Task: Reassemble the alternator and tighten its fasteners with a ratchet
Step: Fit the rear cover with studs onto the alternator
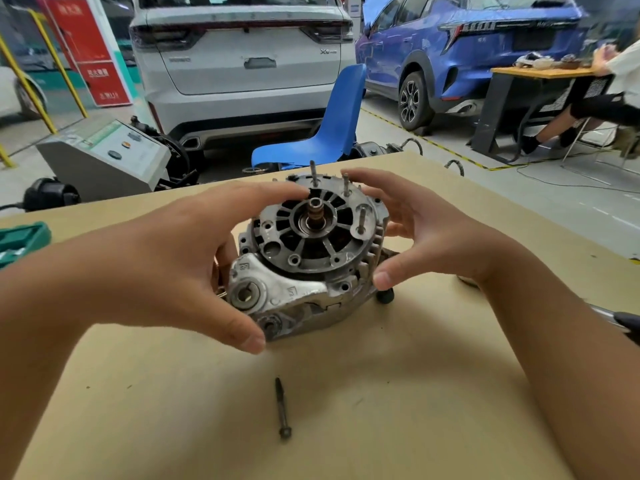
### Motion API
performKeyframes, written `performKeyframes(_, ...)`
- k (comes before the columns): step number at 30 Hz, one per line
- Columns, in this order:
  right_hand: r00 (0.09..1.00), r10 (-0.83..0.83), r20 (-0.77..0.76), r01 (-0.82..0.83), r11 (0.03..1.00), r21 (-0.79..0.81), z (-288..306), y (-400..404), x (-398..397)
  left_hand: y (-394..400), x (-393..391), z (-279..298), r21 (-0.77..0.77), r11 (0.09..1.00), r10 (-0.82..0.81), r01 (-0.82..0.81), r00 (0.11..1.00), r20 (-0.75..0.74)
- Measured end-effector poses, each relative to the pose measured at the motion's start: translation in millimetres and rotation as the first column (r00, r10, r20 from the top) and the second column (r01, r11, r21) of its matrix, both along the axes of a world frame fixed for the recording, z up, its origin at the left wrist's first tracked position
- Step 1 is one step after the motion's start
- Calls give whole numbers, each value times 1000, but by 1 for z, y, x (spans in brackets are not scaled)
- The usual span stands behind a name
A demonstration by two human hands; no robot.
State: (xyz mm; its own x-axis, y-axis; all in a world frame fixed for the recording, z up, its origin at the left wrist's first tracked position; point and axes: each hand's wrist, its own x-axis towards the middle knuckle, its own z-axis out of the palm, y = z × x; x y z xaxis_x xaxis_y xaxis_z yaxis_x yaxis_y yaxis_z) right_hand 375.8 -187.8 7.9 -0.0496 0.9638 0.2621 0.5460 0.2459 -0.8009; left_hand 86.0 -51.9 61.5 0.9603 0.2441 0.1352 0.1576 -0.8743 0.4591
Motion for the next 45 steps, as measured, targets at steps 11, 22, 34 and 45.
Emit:
performKeyframes(11, 1000, 26, 9, -26, 999, 18, -12, 7, 0, 14, 15, -41, 332, 943, -32, -24, 986, 163)
performKeyframes(22, 1000, -3, 21, -2, 971, 239, -25, 16, 2, 28, 23, -56, 271, 962, -75, -29, 927, 366)
performKeyframes(34, 979, -202, 0, 196, 951, 237, -32, 44, -16, 59, 11, -41, -275, 961, 62, 4, 972, 228)
performKeyframes(45, 947, -218, 237, 142, 943, 300, -25, 44, -15, 60, 9, -38, -400, 917, 99, 10, 963, 252)
